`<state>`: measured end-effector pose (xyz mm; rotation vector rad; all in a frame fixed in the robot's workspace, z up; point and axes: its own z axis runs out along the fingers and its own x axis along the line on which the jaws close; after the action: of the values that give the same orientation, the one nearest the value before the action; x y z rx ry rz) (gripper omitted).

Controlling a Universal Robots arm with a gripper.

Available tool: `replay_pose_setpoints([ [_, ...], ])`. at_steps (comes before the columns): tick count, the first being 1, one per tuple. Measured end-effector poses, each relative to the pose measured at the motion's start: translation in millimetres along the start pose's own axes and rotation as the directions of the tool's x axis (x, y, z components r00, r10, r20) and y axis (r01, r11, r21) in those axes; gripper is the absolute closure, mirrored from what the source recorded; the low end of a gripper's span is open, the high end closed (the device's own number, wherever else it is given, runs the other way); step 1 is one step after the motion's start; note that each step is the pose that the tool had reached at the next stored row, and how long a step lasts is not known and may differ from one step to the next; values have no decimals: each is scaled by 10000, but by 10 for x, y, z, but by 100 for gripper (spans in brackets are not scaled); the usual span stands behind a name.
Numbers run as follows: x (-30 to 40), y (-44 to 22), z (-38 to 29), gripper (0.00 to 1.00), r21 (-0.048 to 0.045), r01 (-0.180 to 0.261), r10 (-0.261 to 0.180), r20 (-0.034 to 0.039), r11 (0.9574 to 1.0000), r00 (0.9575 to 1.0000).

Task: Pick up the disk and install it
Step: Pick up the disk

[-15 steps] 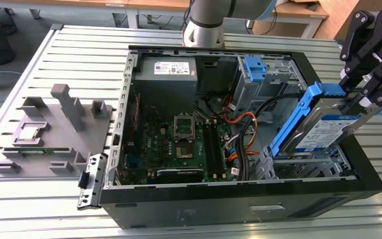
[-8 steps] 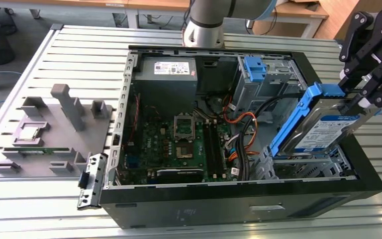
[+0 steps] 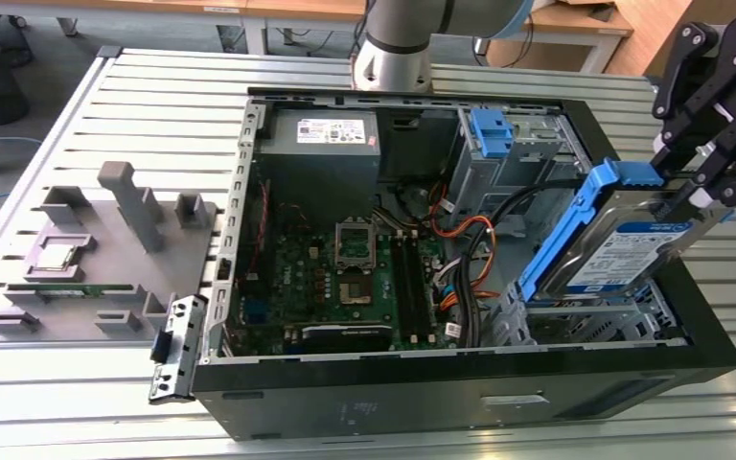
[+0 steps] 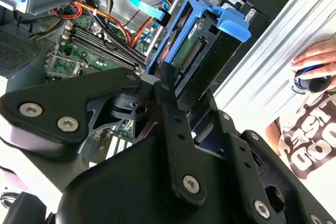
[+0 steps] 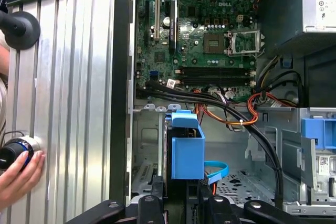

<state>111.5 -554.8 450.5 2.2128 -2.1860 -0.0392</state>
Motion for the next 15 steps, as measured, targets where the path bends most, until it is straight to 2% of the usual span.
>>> replay_pose_setpoints([
  [5,-1,4,10,65,2,1,-1,2,10000,10000],
  [15,5,1,120,65,2,-1,1,0,10000,10000],
])
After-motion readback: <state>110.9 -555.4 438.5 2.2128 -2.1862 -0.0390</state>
